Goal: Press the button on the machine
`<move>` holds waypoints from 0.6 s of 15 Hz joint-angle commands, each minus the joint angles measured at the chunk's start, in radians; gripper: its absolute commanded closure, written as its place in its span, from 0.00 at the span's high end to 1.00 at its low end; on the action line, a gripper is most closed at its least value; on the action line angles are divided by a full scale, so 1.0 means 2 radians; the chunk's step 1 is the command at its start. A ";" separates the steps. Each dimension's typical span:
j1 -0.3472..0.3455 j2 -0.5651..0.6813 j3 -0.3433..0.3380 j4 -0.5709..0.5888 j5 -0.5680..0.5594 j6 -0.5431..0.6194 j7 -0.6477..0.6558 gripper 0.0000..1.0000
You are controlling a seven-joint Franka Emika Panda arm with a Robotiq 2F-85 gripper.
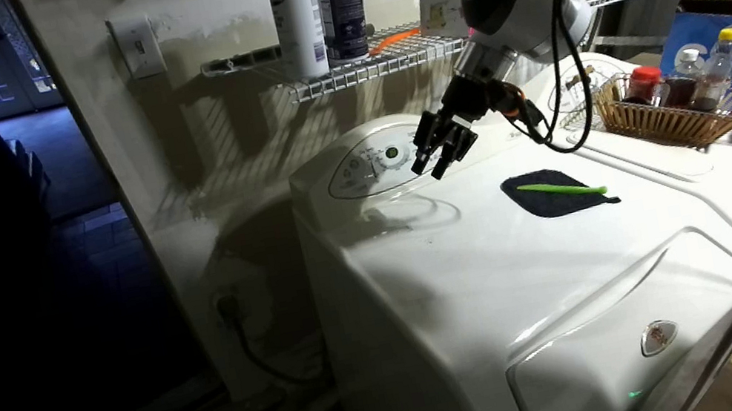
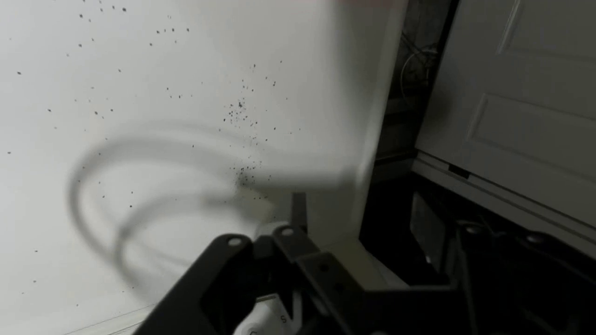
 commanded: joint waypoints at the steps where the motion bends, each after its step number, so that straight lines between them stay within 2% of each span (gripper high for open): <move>1: -0.003 0.066 0.015 0.044 0.033 0.058 -0.010 0.30; 5: -0.015 0.119 0.039 0.086 0.066 0.104 -0.024 0.02; 9: -0.024 0.158 0.054 0.124 0.081 0.131 -0.033 0.00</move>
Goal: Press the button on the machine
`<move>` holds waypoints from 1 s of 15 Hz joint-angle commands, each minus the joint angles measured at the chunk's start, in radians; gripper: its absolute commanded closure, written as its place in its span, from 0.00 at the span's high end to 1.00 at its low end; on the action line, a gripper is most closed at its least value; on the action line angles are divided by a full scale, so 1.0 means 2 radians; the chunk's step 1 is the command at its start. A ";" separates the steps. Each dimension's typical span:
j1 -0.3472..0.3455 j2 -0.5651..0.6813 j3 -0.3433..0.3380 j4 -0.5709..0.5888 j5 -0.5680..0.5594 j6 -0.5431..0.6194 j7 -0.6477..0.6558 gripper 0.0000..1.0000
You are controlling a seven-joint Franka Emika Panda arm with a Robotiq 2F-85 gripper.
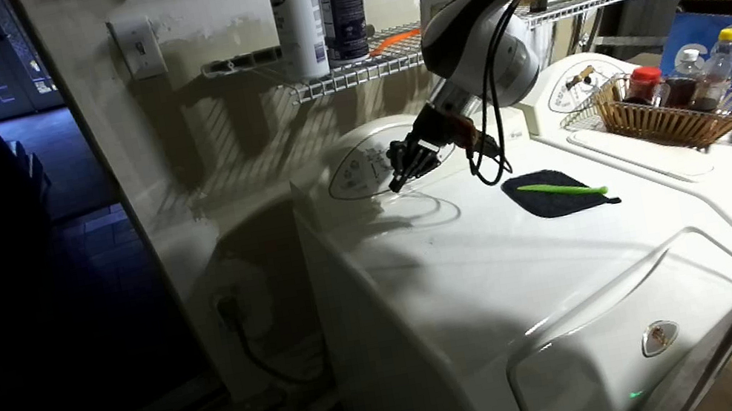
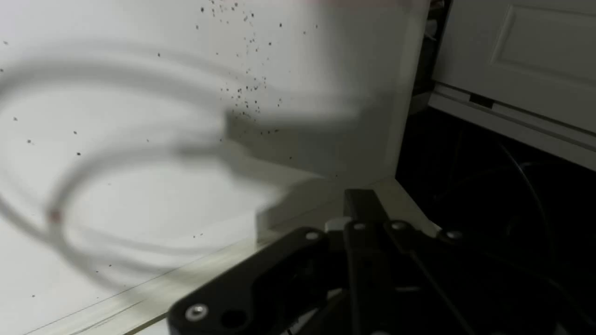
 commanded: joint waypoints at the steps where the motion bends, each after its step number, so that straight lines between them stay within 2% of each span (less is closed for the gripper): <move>1: -0.014 0.045 0.018 0.048 0.021 0.021 -0.020 0.00; 15: -0.018 0.101 0.012 0.096 0.010 0.066 -0.016 0.00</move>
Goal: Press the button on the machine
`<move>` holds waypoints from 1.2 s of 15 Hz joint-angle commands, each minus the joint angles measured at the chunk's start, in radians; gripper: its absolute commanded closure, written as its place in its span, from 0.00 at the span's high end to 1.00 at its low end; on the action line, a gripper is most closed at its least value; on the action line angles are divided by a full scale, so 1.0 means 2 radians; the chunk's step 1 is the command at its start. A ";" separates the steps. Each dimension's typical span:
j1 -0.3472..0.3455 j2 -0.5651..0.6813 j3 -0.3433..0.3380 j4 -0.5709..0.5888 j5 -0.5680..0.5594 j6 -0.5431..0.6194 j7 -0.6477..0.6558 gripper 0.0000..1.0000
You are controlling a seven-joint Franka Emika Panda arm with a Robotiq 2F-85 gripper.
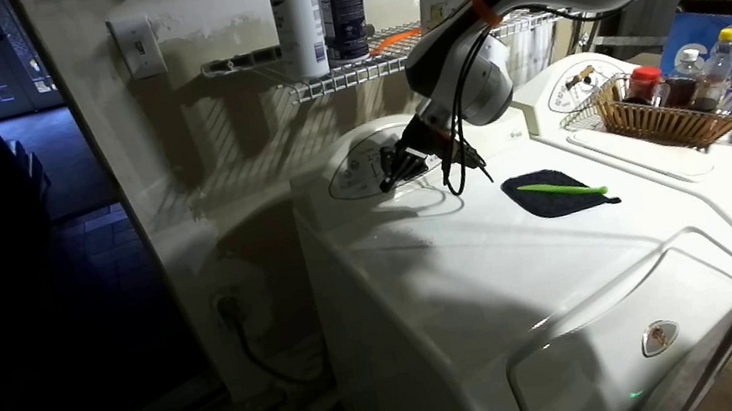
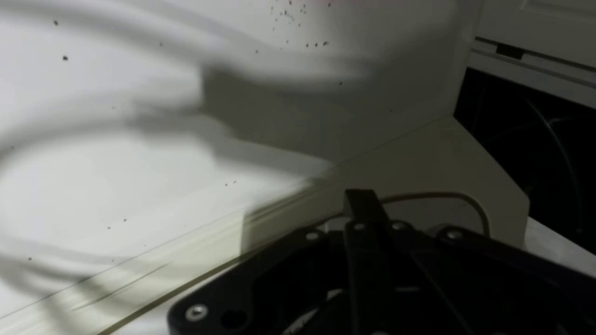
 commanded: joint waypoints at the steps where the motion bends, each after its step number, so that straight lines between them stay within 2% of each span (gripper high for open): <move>1: -0.003 0.017 0.003 0.021 0.007 0.017 -0.009 0.00; 18: -0.003 0.033 0.009 0.037 0.010 0.042 -0.004 0.00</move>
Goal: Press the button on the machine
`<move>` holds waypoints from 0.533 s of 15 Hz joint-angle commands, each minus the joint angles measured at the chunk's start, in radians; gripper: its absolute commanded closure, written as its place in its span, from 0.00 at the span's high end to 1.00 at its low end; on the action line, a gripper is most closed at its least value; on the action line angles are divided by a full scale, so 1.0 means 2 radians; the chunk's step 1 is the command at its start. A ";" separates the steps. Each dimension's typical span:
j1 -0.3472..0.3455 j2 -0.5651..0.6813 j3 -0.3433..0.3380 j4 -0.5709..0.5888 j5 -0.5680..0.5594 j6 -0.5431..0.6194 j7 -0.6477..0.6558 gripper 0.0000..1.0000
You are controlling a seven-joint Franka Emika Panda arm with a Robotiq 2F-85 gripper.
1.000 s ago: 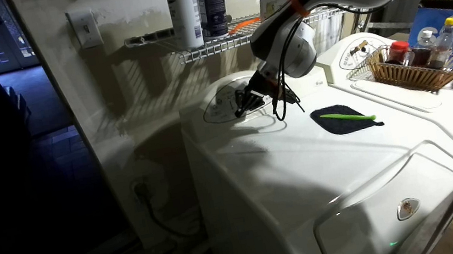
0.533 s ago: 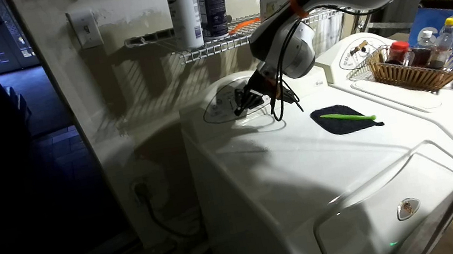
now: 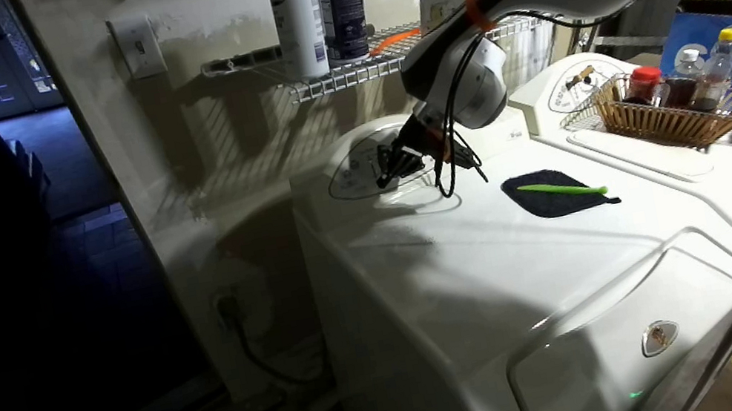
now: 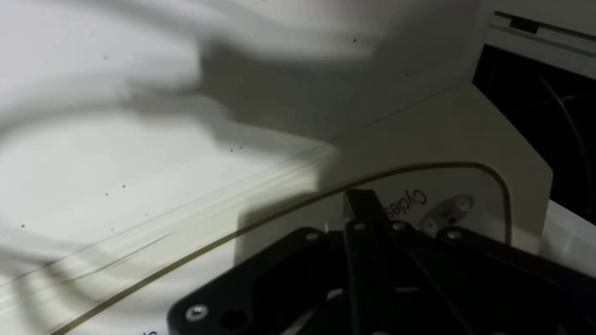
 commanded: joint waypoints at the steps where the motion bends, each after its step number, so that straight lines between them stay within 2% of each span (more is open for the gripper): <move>1: -0.001 0.015 0.005 0.017 0.009 0.014 -0.004 0.00; 8: -0.003 0.017 0.007 0.020 0.010 0.020 -0.003 0.00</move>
